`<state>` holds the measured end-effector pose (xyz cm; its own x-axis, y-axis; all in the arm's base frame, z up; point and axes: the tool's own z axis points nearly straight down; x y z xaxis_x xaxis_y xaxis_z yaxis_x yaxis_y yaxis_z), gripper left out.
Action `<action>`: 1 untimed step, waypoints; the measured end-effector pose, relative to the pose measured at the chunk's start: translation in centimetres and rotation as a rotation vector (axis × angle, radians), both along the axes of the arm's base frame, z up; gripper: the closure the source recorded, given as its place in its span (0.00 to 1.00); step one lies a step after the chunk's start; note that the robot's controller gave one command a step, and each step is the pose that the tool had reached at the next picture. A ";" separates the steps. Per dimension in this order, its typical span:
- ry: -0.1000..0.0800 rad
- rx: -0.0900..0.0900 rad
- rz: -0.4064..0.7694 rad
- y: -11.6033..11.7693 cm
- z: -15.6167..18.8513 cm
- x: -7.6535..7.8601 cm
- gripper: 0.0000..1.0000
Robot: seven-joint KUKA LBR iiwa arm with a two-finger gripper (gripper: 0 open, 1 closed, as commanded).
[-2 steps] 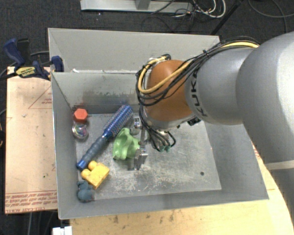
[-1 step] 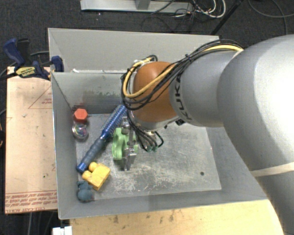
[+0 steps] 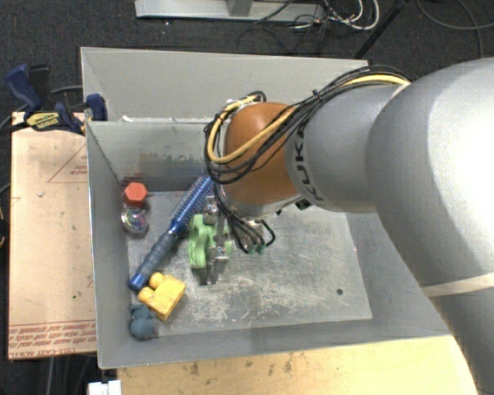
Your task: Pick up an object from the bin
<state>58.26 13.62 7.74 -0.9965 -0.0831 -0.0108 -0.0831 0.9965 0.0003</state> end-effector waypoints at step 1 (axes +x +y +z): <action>0.001 0.001 -0.041 -3.1 18.2 -3.4 1.00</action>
Offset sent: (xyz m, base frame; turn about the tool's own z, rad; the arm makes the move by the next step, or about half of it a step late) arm -0.0356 -0.0310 0.1778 0.0403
